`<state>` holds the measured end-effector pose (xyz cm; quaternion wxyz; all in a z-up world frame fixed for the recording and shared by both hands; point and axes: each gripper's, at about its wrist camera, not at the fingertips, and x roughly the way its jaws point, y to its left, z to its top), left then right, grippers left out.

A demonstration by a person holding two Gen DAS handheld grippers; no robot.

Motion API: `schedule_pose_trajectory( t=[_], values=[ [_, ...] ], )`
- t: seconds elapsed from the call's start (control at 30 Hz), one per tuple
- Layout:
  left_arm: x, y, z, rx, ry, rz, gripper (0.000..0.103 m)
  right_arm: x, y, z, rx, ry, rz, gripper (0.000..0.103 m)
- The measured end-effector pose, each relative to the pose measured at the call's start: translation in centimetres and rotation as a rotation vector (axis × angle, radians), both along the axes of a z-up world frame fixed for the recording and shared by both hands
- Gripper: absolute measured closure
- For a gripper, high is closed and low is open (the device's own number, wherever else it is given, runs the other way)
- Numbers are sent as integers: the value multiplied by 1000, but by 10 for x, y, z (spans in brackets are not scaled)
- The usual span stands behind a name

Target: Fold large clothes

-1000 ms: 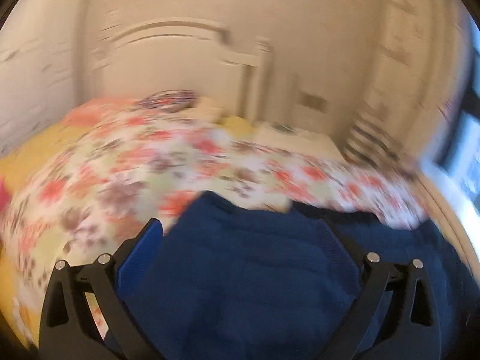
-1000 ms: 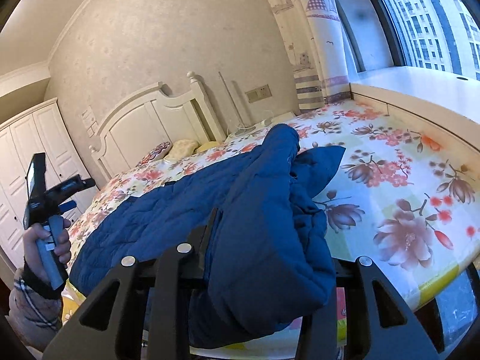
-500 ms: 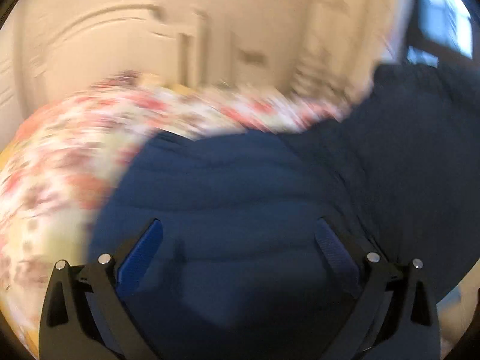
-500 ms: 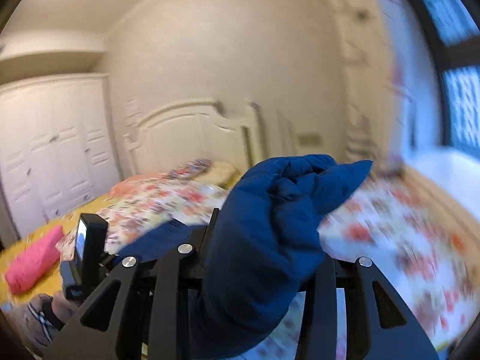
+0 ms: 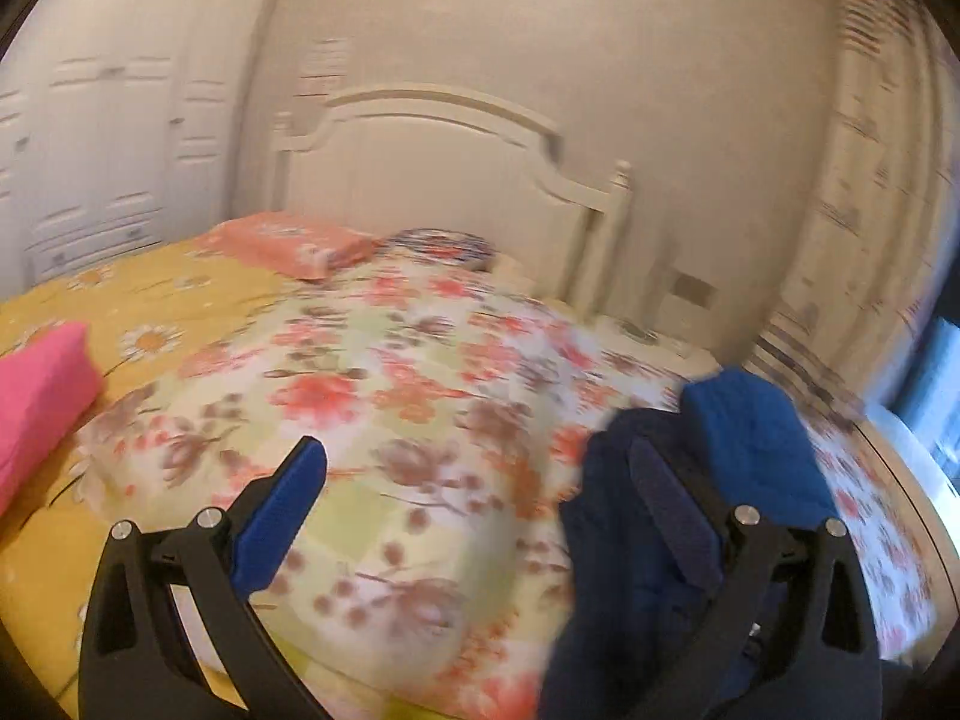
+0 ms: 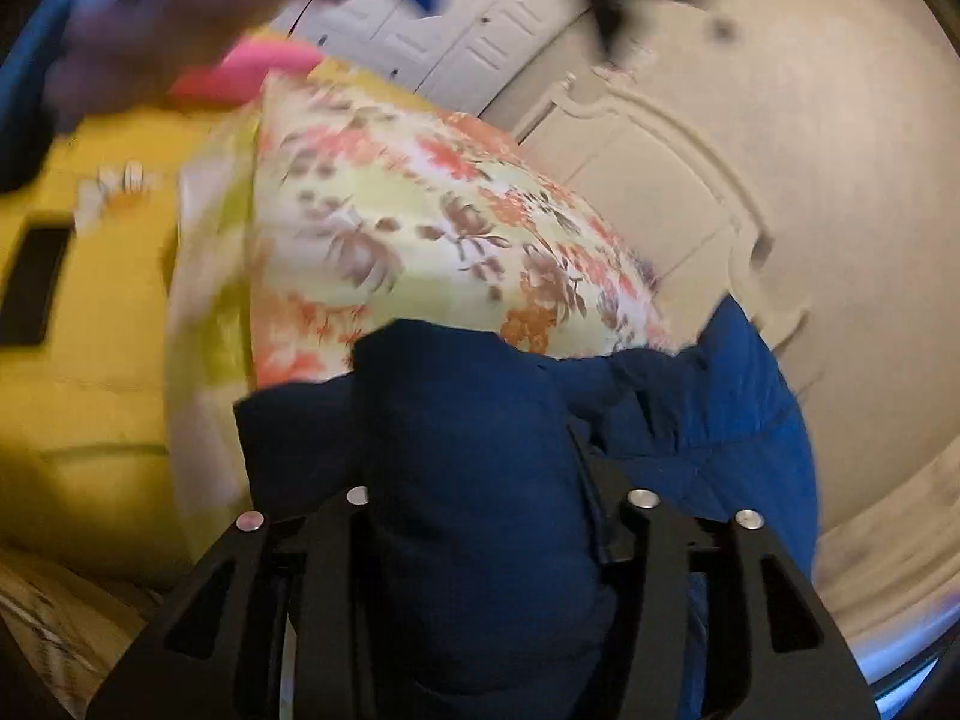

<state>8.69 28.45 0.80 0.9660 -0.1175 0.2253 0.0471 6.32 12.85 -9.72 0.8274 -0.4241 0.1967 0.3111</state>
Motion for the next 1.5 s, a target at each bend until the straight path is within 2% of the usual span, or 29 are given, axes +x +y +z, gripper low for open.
schedule_pose_trajectory(
  t=[0.1, 0.13, 0.2, 0.27, 0.33, 0.4, 0.5, 0.53, 0.6, 0.63, 0.7, 0.77, 0.83, 0.93, 1.03, 1.1, 1.23, 1.4, 1.43, 1.5],
  values=[
    [7, -41, 16, 63, -14, -176, 3, 8, -10, 12, 64, 85, 9, 44],
    [16, -65, 26, 116, -11, -257, 3, 8, -11, 13, 69, 101, 18, 40],
    [35, -112, 42, 218, 3, -421, 3, 2, -4, 17, 56, 97, 32, 32],
    [57, -154, 47, 320, 28, -526, 2, -7, 1, 9, 43, 66, 38, 30],
    [85, -192, 39, 443, 100, -572, 3, -8, 1, 6, 54, 69, 40, 29],
    [117, -221, 16, 570, 177, -564, 3, -7, -3, 10, 84, 92, 47, 29],
    [157, -226, -28, 647, 271, -495, 2, -12, -13, 19, 127, 122, 79, 29],
    [170, -215, -46, 599, 291, -488, 2, -16, -18, 23, 140, 130, 98, 29],
    [182, -185, -67, 440, 296, -454, 2, -20, -30, 34, 169, 176, 133, 29],
    [186, -164, -76, 350, 306, -408, 2, -23, -40, 44, 210, 217, 164, 29],
    [182, -131, -90, 246, 305, -325, 2, -30, -63, 64, 284, 253, 229, 29],
    [176, -111, -100, 185, 295, -290, 2, -32, -83, 79, 335, 233, 245, 29],
    [173, -106, -102, 180, 284, -267, 2, -22, -110, 96, 418, 205, 197, 29],
    [169, -113, -100, 227, 270, -253, 2, 18, -155, 114, 594, 221, 54, 29],
    [171, -111, -99, 218, 265, -253, 2, 81, -206, 116, 756, 267, -165, 34],
    [170, -109, -99, 203, 261, -254, 2, 121, -230, 108, 802, 288, -294, 40],
    [171, -108, -100, 185, 260, -258, 2, 185, -237, 88, 752, 340, -447, 54],
    [172, -106, -102, 163, 261, -265, 2, 217, -205, 71, 657, 342, -455, 59],
    [171, -106, -102, 163, 260, -264, 2, 225, -191, 62, 592, 337, -457, 60],
    [172, -105, -102, 165, 263, -251, 2, 243, -164, 29, 396, 368, -459, 60]
  ],
)
